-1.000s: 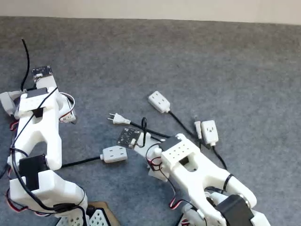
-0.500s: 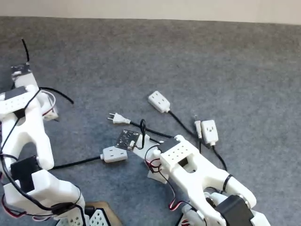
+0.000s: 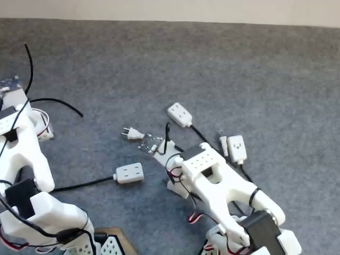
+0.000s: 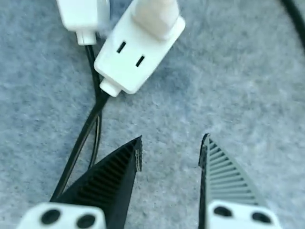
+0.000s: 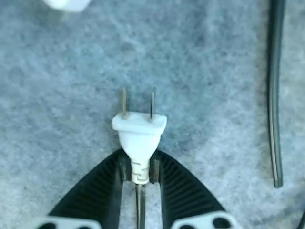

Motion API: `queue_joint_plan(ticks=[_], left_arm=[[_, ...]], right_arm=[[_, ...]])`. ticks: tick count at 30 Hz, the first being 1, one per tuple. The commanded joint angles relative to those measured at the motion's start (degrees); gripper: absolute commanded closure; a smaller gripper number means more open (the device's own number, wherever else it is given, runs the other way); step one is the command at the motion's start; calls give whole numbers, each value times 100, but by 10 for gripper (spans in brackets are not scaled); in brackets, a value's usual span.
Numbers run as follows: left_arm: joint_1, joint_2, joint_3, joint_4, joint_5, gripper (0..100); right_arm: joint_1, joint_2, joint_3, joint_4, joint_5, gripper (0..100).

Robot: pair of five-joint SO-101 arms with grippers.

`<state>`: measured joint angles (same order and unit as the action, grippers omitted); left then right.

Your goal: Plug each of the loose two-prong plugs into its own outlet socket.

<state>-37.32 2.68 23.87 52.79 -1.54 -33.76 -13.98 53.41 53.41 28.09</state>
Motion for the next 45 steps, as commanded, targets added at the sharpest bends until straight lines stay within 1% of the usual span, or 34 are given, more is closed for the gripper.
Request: queue_joint_plan(ticks=[1,3,4,6,8,13,16,21,25,28,29,31,32,36,39,40,42,45], left_arm=[[-22,-22,40,-158,-53,786],[-22,-22,57,-158,-53,786],[-22,-22,57,-149,-53,786],[-22,-22,57,-141,-255,786],[-22,-22,66,-141,-536,786],[-40,-22,66,-141,-791,787],[-22,-22,66,-141,-826,787],[-13,-22,251,-167,-826,787],[-22,-22,295,-167,-826,787],[-13,-84,286,-149,-835,788],[22,-92,259,-141,-941,789],[233,-136,154,-88,-1407,789],[374,-207,92,114,-1591,789],[1174,-637,-321,1336,-1960,786],[1877,-1147,-541,2057,-2259,784],[2079,-1376,-549,2207,-2268,772],[2369,-1912,-514,2391,-2251,712],[2589,-2835,-207,2470,-2092,631]], right_arm=[[127,-31,-330,4,-114,994],[127,-31,-356,4,-158,994],[127,-31,-356,13,-308,994],[119,-84,-479,13,-563,994],[119,-295,-602,13,-659,994],[119,-1226,-558,-4,-642,994],[119,-1464,-558,22,-633,994],[119,-813,-576,-4,-624,994],[-101,-84,-611,-180,-633,994],[-268,-154,-620,-242,-686,994],[-295,-330,-646,-242,-818,994],[-312,-831,-708,-242,-1248,994],[-365,-1174,-699,-242,-1354,994],[-831,-2554,-391,-303,-1530,994],[-1068,-3407,92,-567,-1697,994],[-1103,-3662,330,-708,-1697,994],[-1121,-4092,866,-1077,-1705,994],[-1130,-4523,1587,-1657,-1705,994]])
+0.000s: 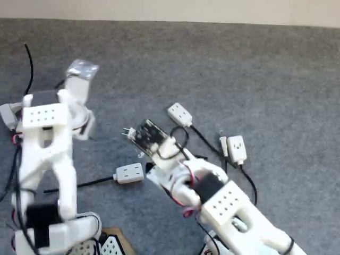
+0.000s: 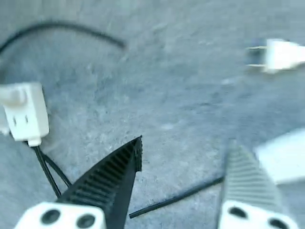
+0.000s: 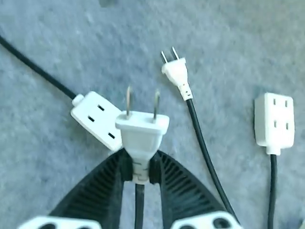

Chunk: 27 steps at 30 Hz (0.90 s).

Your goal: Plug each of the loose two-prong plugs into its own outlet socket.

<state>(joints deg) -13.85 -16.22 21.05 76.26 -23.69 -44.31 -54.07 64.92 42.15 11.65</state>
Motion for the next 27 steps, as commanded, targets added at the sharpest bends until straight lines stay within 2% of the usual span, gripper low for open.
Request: queue_joint_plan(ticks=[1,6,10,15,19,27], left_arm=[[277,-1279,251,97,167,619],[690,-2993,1560,-431,422,615],[1147,-4277,2448,-484,633,614],[1622,-5569,3108,-484,1275,614],[1684,-6185,3653,-580,1574,614],[1684,-6492,5051,-1389,1565,616]], right_arm=[[-84,-585,620,-664,-53,994],[-303,-629,910,-822,-26,994],[-673,-629,1095,-760,-62,994],[-690,-629,1156,-752,-70,994],[-699,-629,1147,-541,-70,994],[-681,-629,927,-233,-167,994]])
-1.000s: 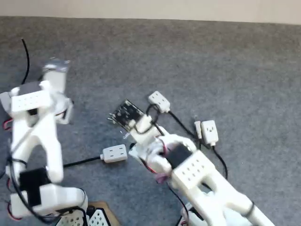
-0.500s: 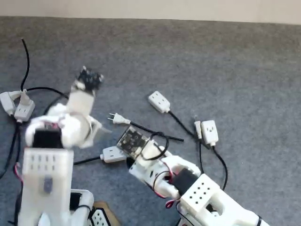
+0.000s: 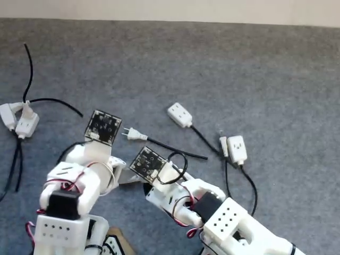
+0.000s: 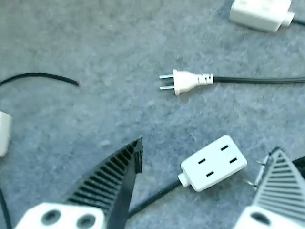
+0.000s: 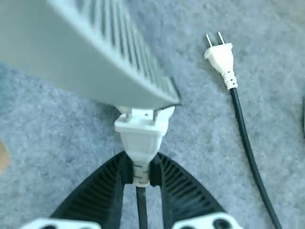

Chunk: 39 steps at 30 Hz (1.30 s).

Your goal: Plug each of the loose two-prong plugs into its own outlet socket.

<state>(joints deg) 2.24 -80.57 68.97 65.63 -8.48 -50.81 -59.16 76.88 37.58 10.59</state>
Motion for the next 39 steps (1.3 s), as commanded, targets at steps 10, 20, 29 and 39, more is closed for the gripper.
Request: queue_joint_plan(ticks=[10,20,29,39], left_arm=[[338,-57,620,-475,62,617],[338,-57,620,-475,62,617],[347,-57,629,-457,62,617],[-699,198,-277,-615,53,617]], right_arm=[[-22,-119,-1508,1473,334,994],[-22,-84,-3116,2651,396,994],[-22,910,-3169,2484,369,994],[-13,963,-3125,2633,396,994]])
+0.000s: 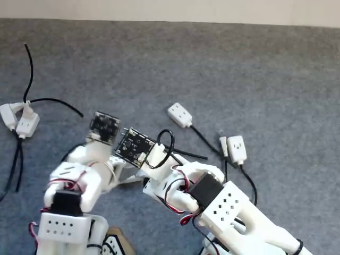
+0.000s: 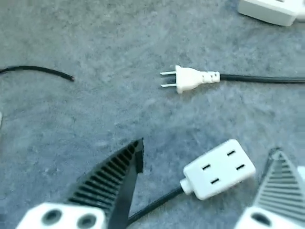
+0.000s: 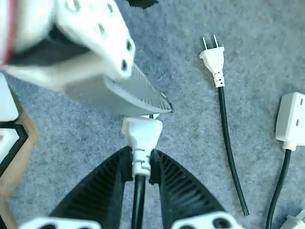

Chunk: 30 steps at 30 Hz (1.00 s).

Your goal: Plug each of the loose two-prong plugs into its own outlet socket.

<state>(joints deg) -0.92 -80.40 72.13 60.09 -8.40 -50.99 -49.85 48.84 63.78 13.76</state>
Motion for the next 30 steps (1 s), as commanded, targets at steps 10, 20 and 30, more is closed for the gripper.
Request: queue_joint_plan(ticks=[10,20,30], left_arm=[[-1297,4541,-3486,905,79,617],[-3046,9437,-8295,2866,-914,617],[-4400,12233,-12013,3763,-2048,617]], right_arm=[[4,365,-541,180,651,994],[145,3820,-4286,1604,3138,994],[382,6826,-7424,3204,5204,994]])
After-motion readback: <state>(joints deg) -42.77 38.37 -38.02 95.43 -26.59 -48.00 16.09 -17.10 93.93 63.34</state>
